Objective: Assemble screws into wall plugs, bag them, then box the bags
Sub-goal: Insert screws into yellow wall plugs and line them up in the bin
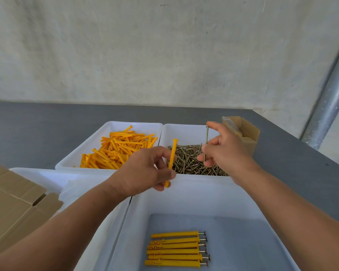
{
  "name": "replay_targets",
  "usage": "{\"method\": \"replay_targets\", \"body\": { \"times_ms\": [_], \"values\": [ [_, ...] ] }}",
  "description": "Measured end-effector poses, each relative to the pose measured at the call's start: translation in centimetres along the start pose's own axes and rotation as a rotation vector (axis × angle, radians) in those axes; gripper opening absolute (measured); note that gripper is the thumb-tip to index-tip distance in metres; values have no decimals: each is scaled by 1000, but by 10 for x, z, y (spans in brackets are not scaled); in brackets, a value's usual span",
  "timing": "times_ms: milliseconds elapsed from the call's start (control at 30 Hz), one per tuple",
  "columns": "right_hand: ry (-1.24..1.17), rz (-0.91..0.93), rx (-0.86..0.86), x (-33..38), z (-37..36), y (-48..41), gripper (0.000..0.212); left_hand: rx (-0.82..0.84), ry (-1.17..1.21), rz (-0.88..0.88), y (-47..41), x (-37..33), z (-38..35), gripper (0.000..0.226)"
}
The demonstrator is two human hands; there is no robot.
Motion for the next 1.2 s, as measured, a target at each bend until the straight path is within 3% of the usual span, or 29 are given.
{"method": "replay_targets", "body": {
  "times_ms": [167, 300, 733, 900, 1000, 1200],
  "values": [
    [-310, 31, -63, 15, 1, 5, 47, 123, -148, 34, 2, 2, -9, 21],
    [-328, 54, -119, 22, 2, 7, 44, 157, -232, 47, 3, 2, -12, 21],
    [-71, 34, -114, 21, -3, 12, 42, 169, -293, 46, 4, -1, -14, 21],
    [-16, 12, -87, 20, -3, 12, 15, 160, -320, 43, 4, 0, -15, 18],
    [35, -5, -33, 18, -2, 13, 4, 168, -354, 33, 4, 0, -16, 15],
    [369, -16, 174, 25, 2, 19, 8, 174, -410, 17, 6, -2, -17, 18]
  ]
}}
Point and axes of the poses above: each hand's wrist, its own y-axis away from the middle knuckle, its own z-axis out of the back of the hand, x = y × z, the point moved 3 cm from there along -y, towards the middle knuckle, and after that the axes turned 6 degrees about x, right-handed, at the moved point
